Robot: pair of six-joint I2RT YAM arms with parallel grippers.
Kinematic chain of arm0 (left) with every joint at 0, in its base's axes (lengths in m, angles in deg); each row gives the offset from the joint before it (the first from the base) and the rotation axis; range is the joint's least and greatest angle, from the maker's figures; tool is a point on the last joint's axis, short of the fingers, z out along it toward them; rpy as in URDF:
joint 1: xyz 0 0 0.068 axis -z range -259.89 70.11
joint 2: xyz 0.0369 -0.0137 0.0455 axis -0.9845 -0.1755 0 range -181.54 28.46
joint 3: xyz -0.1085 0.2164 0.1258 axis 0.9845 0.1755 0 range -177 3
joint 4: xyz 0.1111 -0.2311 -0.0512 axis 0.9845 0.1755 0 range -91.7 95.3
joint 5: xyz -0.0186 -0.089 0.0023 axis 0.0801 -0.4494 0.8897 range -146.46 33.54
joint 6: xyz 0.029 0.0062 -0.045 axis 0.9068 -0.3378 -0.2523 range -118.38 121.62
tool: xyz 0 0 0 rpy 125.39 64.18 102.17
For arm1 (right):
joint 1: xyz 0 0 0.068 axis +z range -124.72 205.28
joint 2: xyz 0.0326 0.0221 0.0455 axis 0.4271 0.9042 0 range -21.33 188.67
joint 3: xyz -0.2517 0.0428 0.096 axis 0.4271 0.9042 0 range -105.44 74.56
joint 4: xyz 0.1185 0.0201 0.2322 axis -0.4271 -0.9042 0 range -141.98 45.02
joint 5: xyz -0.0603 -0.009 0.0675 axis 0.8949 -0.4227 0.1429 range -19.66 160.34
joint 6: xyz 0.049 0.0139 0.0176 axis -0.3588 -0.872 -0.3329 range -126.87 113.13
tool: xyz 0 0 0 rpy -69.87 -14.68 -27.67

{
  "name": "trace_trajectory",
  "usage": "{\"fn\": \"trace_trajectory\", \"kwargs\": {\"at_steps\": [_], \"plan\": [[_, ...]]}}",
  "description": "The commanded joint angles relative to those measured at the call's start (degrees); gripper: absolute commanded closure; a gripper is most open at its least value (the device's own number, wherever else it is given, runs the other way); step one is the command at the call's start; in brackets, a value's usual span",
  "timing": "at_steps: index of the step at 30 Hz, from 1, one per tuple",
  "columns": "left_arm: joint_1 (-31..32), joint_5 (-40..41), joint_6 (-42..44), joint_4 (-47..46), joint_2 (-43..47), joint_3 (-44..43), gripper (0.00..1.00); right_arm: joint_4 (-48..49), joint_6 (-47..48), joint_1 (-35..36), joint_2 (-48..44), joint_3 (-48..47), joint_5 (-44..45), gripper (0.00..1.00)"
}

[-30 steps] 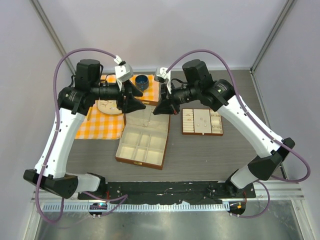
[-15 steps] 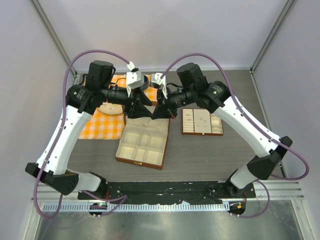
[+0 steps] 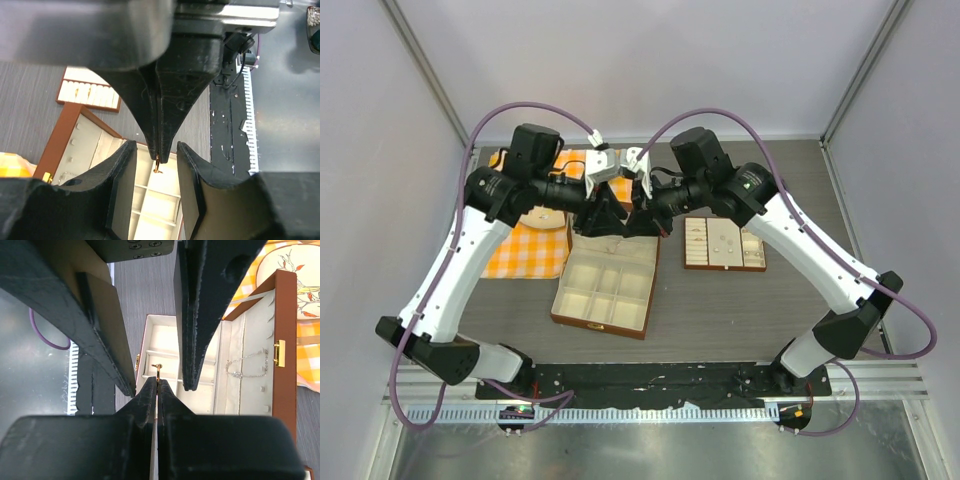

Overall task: Organize the mixed jewelry
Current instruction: Pick up the jewelry from the center of the board.

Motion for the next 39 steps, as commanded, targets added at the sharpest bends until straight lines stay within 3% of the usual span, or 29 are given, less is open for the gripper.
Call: {"fn": "trace_trajectory", "kwargs": {"at_steps": [1,21,33,39], "plan": [[0.2,2.28,4.46,4.56,-0.67,-3.21,0.59,1.03,1.18,0.44,-2.11,0.17,1.49,0.99],[0.2,4.05,6.67,7.46,-2.25,-4.71,0.68,0.59,2.06,0.44,-2.81,0.26,2.9,0.99],[0.2,2.91,4.56,4.92,-2.26,-2.87,0.71,1.21,1.53,0.53,-3.34,0.35,3.33,0.99],[0.2,1.59,2.72,-1.14,1.08,2.13,0.73,2.61,0.92,0.35,-3.78,1.4,4.3,0.99]]}}
